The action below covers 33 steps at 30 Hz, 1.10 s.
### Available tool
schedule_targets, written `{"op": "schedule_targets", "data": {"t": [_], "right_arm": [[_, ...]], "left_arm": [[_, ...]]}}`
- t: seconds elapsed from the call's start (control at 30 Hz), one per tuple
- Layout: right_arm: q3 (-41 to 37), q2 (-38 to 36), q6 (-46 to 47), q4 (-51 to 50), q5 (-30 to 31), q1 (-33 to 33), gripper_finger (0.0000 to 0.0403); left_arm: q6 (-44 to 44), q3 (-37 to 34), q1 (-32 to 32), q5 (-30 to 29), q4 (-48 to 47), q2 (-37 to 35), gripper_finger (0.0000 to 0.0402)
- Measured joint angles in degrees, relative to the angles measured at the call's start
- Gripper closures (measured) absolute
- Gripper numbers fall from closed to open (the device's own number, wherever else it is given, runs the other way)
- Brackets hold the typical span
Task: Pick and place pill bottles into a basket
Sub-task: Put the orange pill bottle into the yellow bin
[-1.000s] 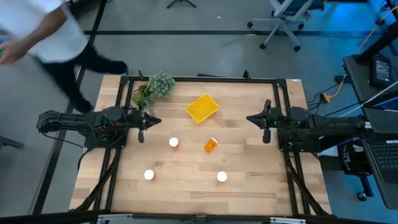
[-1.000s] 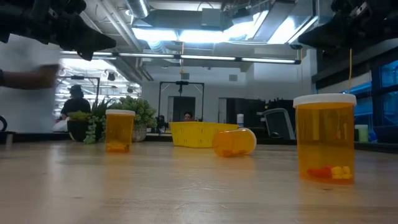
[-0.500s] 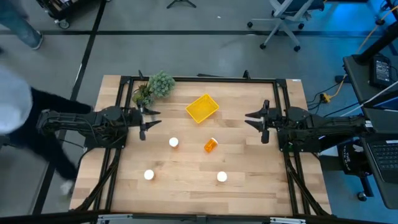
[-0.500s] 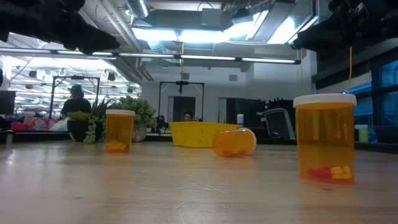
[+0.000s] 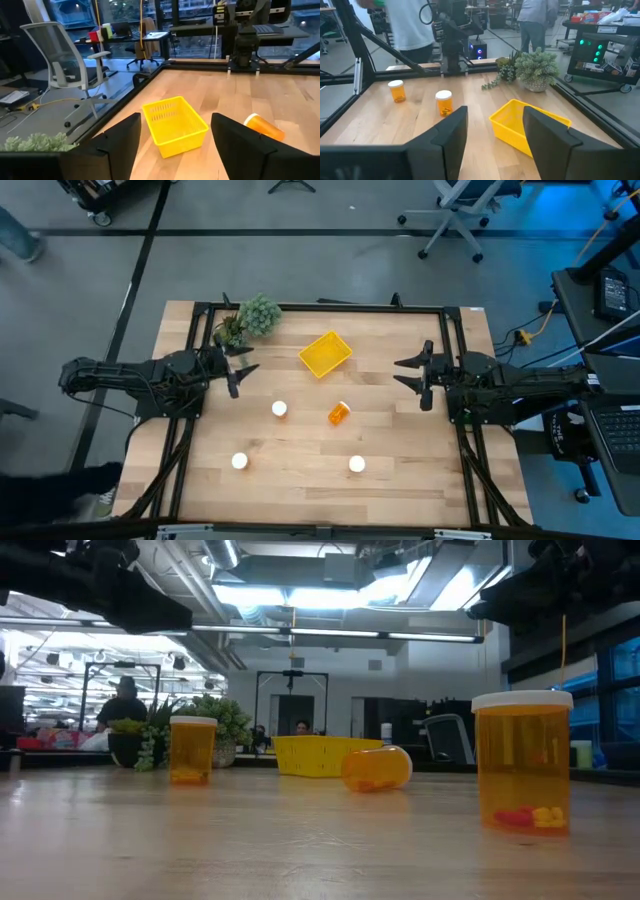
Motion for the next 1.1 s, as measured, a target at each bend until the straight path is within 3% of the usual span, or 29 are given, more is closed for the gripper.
{"op": "schedule_targets", "data": {"t": [0.27,0.53,0.83,1.1], "right_arm": [[-0.01,0.00,-1.20,-0.02,-0.01,0.02,0.0205],[-0.01,-0.02,1.83,0.07,-0.01,0.02,0.0205],[-0.06,0.73,5.10,1.17,-0.01,0.02,0.0205],[4.07,5.79,4.90,-0.74,0.02,0.02,0.0205]], "left_arm": [[0.95,0.00,0.00,0.07,-0.35,0.00,0.0141],[-4.53,-0.01,-0.55,10.57,-0.71,1.09,0.0146],[-6.76,5.10,-1.62,10.10,-6.97,10.30,0.0146],[-4.72,10.25,-1.64,16.63,-11.17,16.71,0.0146]]}}
